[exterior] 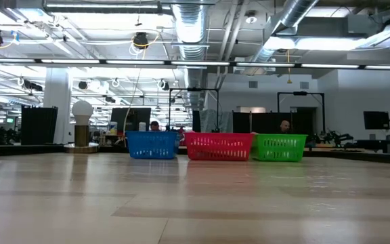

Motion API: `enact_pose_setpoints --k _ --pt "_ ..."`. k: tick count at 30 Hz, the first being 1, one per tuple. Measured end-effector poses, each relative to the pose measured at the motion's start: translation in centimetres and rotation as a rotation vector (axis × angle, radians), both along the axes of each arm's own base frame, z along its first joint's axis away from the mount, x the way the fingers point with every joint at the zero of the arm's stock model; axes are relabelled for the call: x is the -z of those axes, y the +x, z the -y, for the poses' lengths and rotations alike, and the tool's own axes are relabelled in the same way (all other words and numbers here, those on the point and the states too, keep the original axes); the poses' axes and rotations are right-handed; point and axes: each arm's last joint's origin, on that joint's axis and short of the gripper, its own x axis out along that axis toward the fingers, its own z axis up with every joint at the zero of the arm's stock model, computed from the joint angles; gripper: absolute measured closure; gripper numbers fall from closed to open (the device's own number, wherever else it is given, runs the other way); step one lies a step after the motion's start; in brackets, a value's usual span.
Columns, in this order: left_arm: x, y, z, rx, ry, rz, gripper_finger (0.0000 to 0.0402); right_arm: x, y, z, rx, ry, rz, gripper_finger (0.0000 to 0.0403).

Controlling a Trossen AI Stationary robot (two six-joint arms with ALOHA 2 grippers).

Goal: Pick & Place Markers
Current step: Put the small yellow highlighter pen into the blue bin

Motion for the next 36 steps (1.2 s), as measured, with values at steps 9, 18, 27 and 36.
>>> enact_pose_setpoints --k 9,18,27,36 --pt "1.2 0.3 -3.0 -0.275 -0.079 -0.214 0.0349 1.6 -3.4 2.0 0.131 -0.072 -0.348 0.0211" --pt "3.3 2.7 -9.2 -0.529 -0.226 -0.372 0.0359 3.9 -4.5 5.5 0.397 -0.087 -0.609 0.0231" --pt "5.0 4.1 -17.1 -0.525 -0.334 -0.482 0.0362 4.4 -3.8 9.3 0.509 -0.189 -0.668 0.0234" --pt "8.4 5.5 -21.7 -0.553 -0.401 -0.647 0.0352 4.4 -3.4 11.2 0.493 -0.262 -0.7 0.0234"
